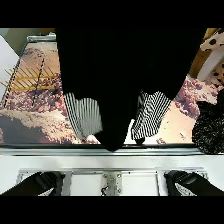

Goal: Fold the clothes and pants, and hang the long-sleeved shirts on hangers.

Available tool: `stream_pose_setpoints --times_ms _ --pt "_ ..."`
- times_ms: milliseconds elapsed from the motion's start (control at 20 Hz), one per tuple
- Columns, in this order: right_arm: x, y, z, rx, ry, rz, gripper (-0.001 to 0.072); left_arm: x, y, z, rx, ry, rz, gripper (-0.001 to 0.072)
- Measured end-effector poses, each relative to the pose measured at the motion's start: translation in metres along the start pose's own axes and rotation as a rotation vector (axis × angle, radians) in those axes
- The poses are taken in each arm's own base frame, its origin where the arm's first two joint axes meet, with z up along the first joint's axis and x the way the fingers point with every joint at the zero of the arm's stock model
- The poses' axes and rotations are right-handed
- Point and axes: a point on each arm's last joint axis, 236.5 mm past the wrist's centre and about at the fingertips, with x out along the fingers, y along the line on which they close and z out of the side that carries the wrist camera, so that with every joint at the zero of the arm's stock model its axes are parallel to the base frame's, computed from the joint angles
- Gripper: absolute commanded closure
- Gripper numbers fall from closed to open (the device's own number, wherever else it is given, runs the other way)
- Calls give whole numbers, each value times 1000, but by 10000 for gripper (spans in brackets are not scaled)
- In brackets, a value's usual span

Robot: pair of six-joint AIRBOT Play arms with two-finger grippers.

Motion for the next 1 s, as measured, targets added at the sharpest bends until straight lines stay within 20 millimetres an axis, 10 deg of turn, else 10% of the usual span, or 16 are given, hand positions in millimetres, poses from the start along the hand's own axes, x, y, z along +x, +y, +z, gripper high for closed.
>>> stream_pose_setpoints --times_ms 200,550,750,1000 --pt "29 -8 -23 12 78 -29 693 18 44 -48 6 167 119 691" --pt "122 -53 -151 -38 561 -150 692 -1 152 -281 -118 868 377 692" --pt "120 -67 -238 -50 896 -168 692 -57 132 -382 -188 1173 335 691" --pt "72 -55 -324 -1 1179 -167 692 -147 83 -462 -235 1429 281 691"
